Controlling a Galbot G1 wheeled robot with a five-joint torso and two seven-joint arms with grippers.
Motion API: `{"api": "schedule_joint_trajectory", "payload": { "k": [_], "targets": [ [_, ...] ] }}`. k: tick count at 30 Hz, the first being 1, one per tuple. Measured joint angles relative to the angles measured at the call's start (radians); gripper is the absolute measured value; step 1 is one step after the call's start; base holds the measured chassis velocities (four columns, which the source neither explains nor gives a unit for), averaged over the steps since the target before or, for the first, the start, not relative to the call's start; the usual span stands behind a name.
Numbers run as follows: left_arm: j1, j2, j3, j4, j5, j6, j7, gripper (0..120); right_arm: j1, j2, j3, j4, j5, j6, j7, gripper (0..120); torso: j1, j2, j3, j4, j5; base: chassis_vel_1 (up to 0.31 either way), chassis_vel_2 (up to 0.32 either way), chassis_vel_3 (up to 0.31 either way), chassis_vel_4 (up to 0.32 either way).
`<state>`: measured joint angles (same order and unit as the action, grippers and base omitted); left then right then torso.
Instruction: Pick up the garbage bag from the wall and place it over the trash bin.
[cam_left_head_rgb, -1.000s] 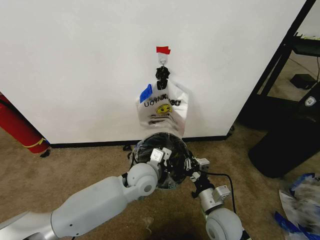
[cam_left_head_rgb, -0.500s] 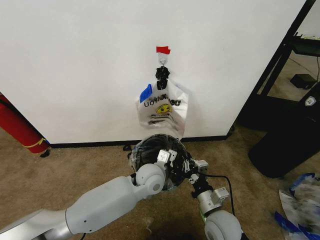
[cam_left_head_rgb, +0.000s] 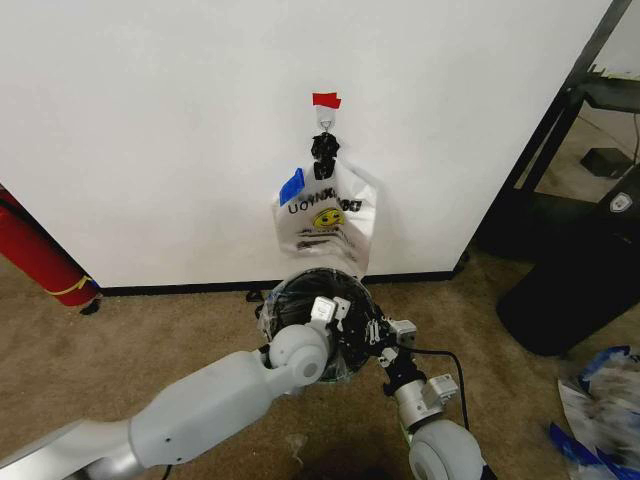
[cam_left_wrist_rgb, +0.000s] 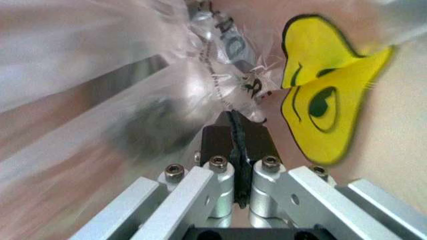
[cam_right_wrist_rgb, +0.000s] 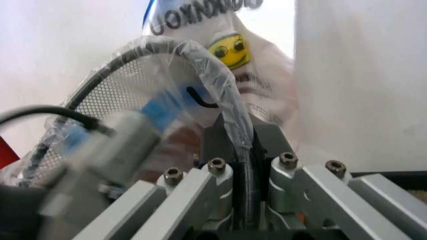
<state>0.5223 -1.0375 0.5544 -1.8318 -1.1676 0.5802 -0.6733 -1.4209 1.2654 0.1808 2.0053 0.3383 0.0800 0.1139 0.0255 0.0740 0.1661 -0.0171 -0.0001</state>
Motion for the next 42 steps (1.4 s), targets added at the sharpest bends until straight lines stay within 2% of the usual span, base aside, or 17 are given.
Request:
{"api": "schedule_joint_trajectory", "payload": {
  "k": [4, 8, 18, 27, 36, 42],
  "targets": [
    [0.016, 0.052, -0.021, -0.059, -0.044, 0.021, -0.013, 0, 0.003, 0.003, -0.001, -0.007, -0.004, 0.002, 0.002, 1, 0.000, 0.000, 0.000, 0.0003, 0.0001, 0.000, 0.000, 0.000, 0.000],
    [0.028, 0.054, -0.014, -0.059, -0.092, 0.057, -0.026, 0, -0.003, 0.003, -0.006, -0.010, -0.008, 0.003, 0.003, 1, 0.000, 0.000, 0.000, -0.0001, 0.0000, 0.000, 0.000, 0.000, 0.000],
    [0.029, 0.029, 0.010, -0.031, -0.110, 0.072, -0.021, 0, -0.025, 0.002, -0.010, 0.009, -0.015, 0.004, 0.002, 1, 0.000, 0.000, 0.000, 0.0000, 0.0002, 0.000, 0.000, 0.000, 0.000],
    [0.009, -0.011, 0.026, -0.004, -0.108, 0.051, 0.005, 0, -0.030, 0.002, -0.020, 0.009, -0.021, 0.005, 0.001, 1, 0.000, 0.000, 0.000, -0.0001, 0.0001, 0.000, 0.000, 0.000, 0.000],
    [0.014, -0.042, 0.039, 0.047, -0.054, 0.004, 0.045, 0, -0.030, 0.000, -0.022, 0.010, -0.015, 0.005, 0.001, 1, 0.000, 0.000, 0.000, -0.0001, 0.0000, 0.000, 0.000, 0.000, 0.000],
    [0.020, -0.018, 0.033, 0.026, -0.041, 0.000, 0.047, 0, -0.022, -0.003, -0.022, 0.005, -0.010, 0.005, 0.001, 1, 0.000, 0.000, 0.000, 0.0002, 0.0000, 0.000, 0.000, 0.000, 0.000]
  ]
}}
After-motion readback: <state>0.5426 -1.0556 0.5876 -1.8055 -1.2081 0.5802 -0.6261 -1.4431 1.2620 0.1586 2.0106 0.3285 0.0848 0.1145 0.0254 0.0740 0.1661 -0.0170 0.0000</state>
